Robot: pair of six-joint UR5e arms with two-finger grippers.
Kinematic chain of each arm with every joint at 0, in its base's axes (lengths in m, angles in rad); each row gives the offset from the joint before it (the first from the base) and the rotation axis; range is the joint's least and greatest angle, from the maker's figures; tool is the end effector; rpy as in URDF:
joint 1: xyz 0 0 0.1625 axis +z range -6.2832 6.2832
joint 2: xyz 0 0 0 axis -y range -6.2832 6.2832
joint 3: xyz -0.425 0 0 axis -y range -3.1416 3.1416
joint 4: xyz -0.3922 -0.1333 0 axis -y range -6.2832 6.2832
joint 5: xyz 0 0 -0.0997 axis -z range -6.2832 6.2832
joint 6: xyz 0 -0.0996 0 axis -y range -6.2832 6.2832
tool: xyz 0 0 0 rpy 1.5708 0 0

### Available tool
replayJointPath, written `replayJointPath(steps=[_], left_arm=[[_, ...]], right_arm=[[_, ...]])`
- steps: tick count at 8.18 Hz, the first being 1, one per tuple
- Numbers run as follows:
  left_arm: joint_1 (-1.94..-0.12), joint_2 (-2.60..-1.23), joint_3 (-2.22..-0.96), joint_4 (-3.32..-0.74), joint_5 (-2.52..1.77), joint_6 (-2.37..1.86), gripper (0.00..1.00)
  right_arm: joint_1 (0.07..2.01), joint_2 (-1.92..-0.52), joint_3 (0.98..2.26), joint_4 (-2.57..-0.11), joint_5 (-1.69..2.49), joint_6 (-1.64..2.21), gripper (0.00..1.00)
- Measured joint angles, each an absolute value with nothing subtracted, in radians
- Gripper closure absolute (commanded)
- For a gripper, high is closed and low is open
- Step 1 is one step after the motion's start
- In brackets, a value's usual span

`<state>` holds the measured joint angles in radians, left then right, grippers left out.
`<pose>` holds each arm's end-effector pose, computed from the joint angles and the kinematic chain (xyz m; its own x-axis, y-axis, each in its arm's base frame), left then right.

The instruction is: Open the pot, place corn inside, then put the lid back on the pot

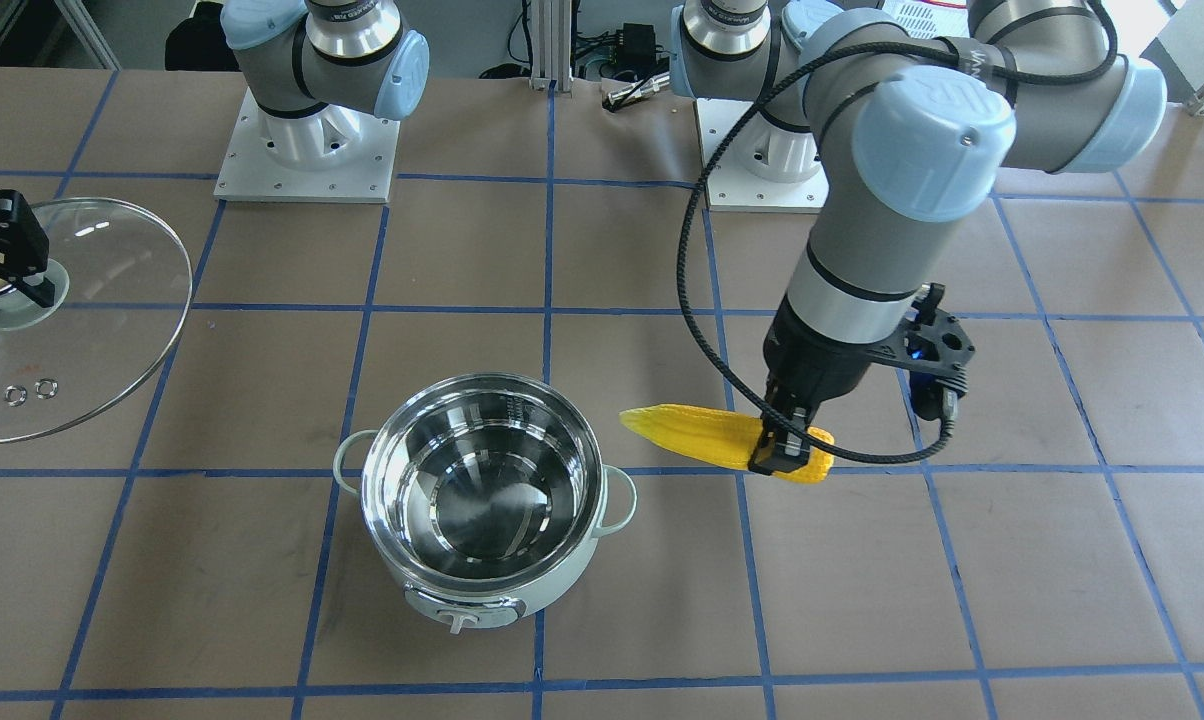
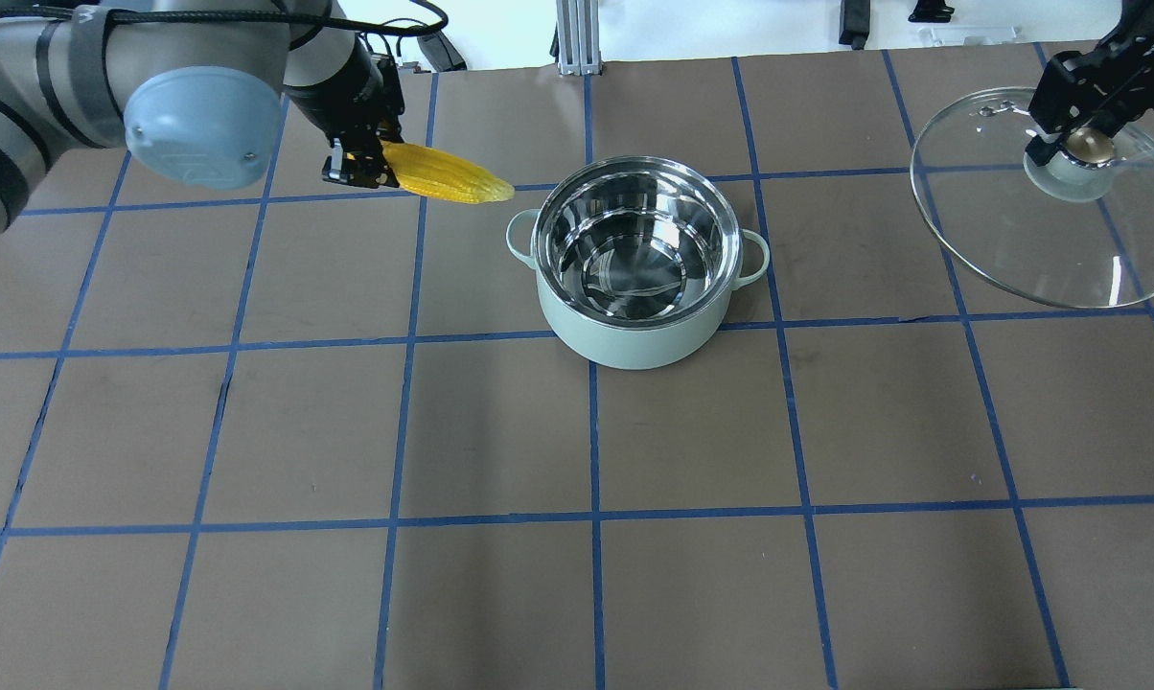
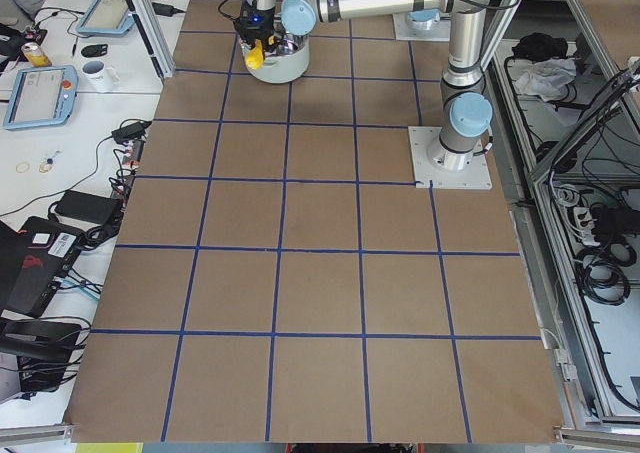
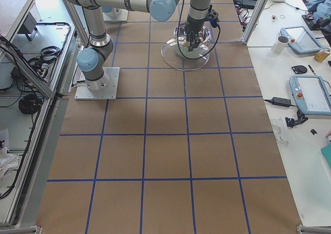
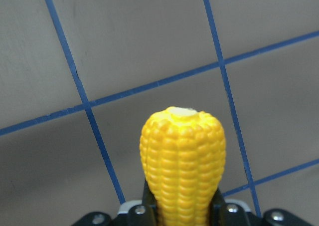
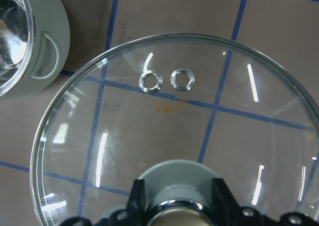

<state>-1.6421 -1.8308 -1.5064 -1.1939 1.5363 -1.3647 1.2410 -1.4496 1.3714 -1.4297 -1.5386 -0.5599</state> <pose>-0.1798 -0.5987 0.4171 -0.2725 -0.9445 0.1834 -0.9610 0.2765 -0.0037 -0.0443 -0.5510 0.5094 -0.9723 -0.2256 -0.0606 -0.2280 0.9730 0.0362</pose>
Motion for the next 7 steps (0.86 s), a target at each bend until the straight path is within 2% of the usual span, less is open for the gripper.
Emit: replayJointPath(steps=[3, 7], left_arm=[[-1.768, -1.857, -1.506, -1.089, 1.46, -1.521, 1.0], [-1.897, -1.978, -1.506, -0.948, 1.438, -1.68, 1.0]], right_arm=[[1.241, -1.45, 1.371, -1.43, -1.54, -0.56, 0.81], [1.241, -1.45, 1.371, -1.43, -1.54, -0.56, 0.81]])
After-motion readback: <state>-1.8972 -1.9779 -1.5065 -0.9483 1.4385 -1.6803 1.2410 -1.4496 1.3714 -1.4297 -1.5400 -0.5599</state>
